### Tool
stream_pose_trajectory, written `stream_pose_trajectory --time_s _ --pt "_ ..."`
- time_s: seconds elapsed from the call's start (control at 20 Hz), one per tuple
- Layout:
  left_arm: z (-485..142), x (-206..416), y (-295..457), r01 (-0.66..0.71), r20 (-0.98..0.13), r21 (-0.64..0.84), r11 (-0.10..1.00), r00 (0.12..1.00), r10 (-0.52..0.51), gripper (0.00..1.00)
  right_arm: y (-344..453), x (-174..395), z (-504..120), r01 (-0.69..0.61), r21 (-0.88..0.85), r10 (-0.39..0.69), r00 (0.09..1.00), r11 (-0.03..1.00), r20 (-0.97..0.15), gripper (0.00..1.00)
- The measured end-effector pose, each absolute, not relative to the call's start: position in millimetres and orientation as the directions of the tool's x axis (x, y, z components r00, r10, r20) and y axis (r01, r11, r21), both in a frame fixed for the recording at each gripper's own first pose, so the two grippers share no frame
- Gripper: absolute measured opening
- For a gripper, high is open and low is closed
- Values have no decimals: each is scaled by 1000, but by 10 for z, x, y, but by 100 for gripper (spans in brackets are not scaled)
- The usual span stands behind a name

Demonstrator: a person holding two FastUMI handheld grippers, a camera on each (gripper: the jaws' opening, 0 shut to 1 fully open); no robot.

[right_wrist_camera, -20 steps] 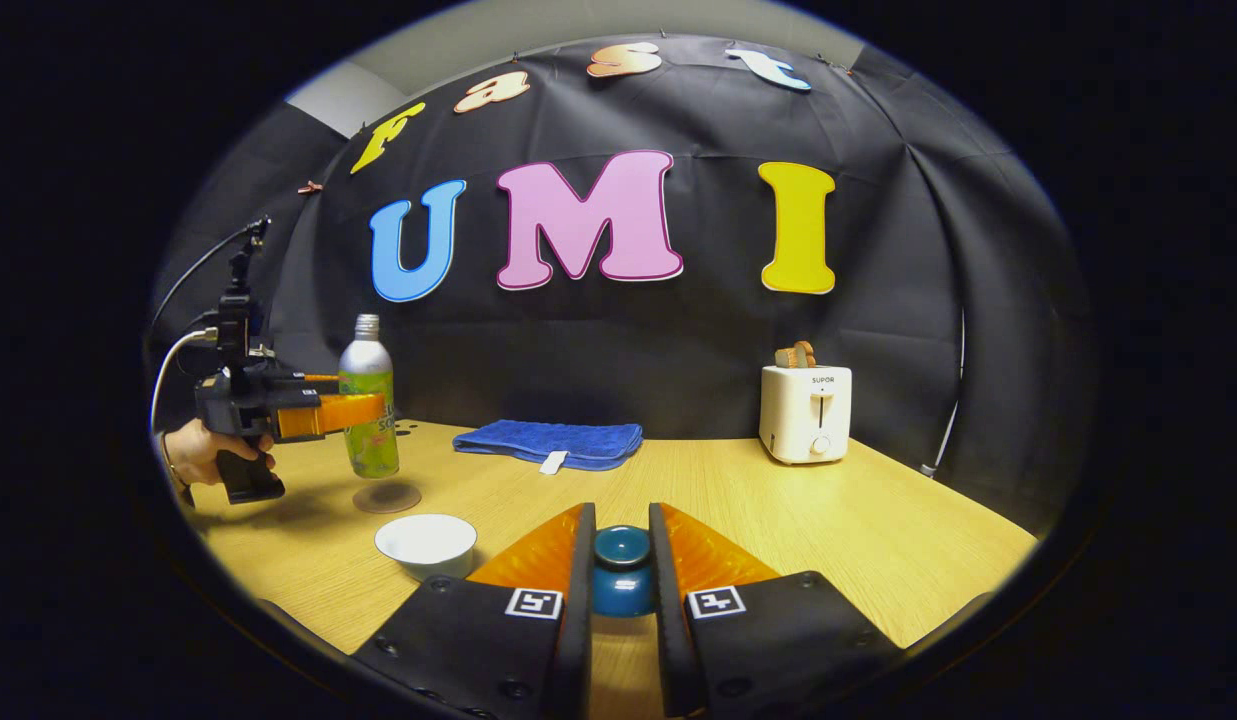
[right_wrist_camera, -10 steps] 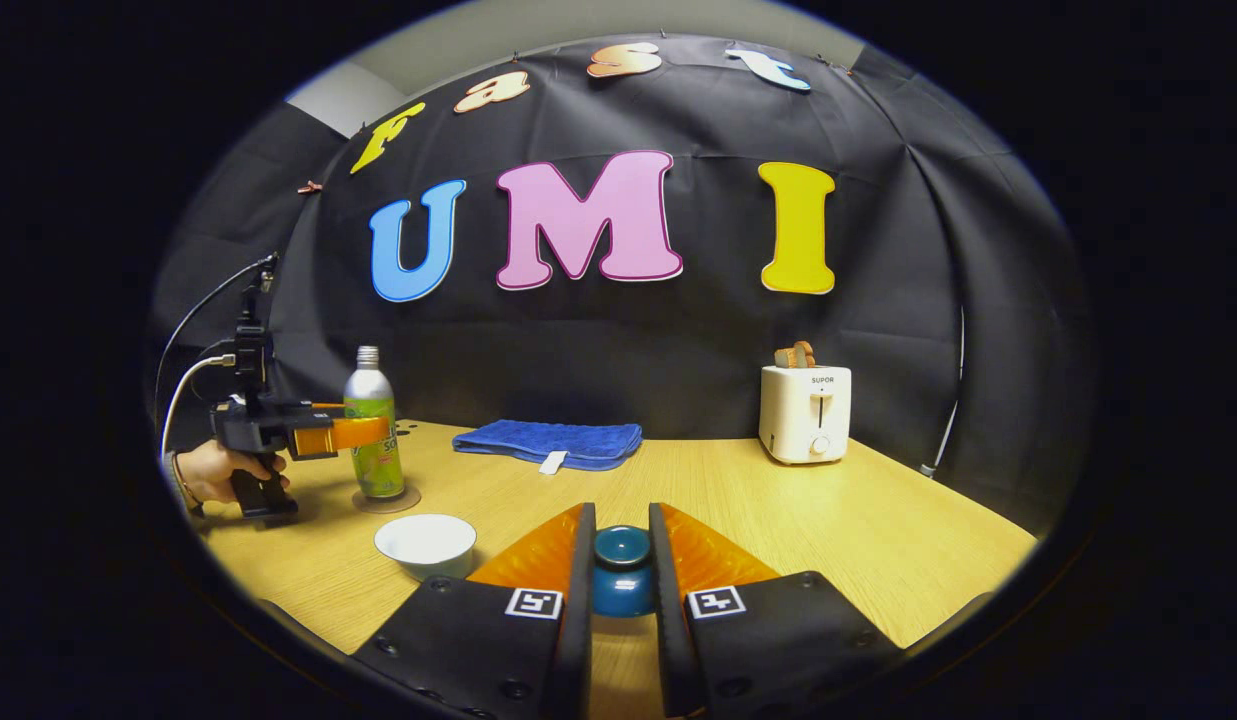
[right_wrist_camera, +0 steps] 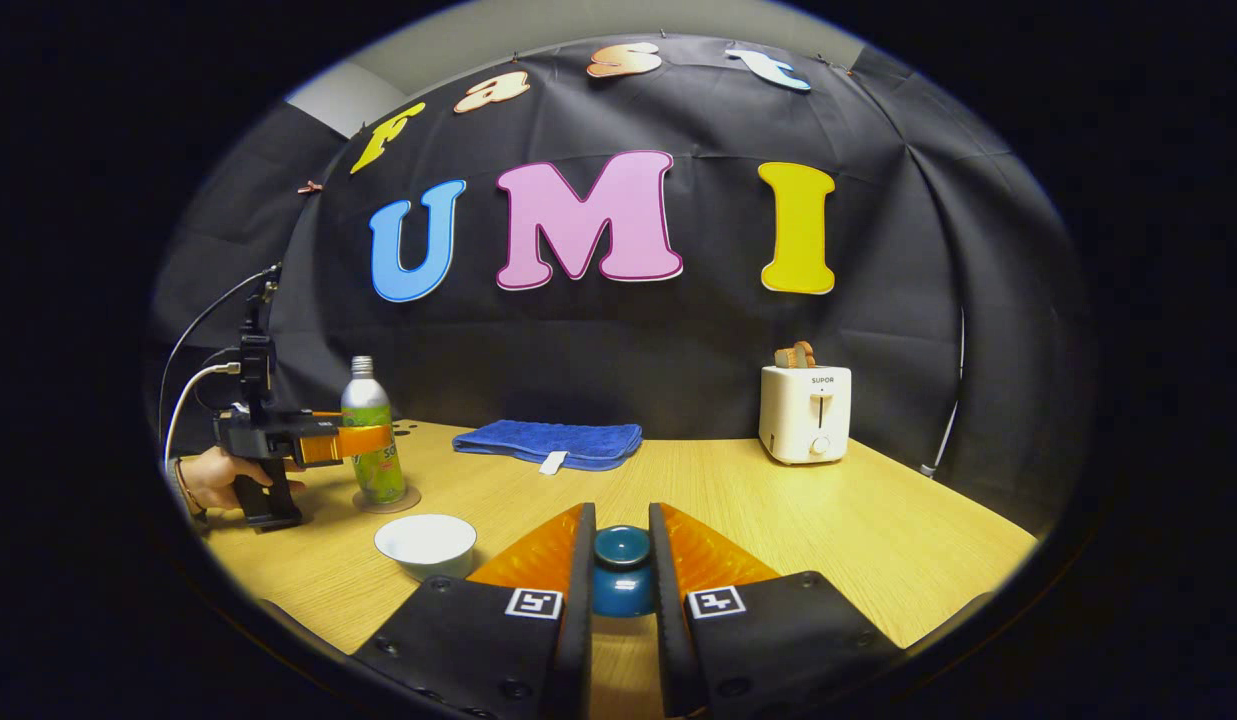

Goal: Open the teacup lid with one hand, grasp the water bottle and pour water into the teacup with the other hand; after pouring, place the water bottle on the coaster and then close the teacup lid.

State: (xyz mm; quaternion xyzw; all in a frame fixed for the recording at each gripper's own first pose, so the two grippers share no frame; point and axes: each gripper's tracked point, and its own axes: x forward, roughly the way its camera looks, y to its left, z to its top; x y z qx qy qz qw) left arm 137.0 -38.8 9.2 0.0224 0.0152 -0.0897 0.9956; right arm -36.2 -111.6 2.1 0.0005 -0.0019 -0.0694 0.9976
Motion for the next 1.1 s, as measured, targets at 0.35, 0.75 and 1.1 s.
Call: stream_pose_trajectory --time_s 0.35,0.75,1.1 --pt "77 969 -262 157 -53 -12 988 986 -157 92 -957 -356 13 85 3 -85 996 996 4 31" --pt "37 366 -294 139 -6 56 989 990 -139 92 -112 -201 -11 -123 6 123 992 992 -6 31" --pt "25 294 -371 154 6 3 988 988 -154 94 300 65 -86 -184 2 184 983 983 -27 31"
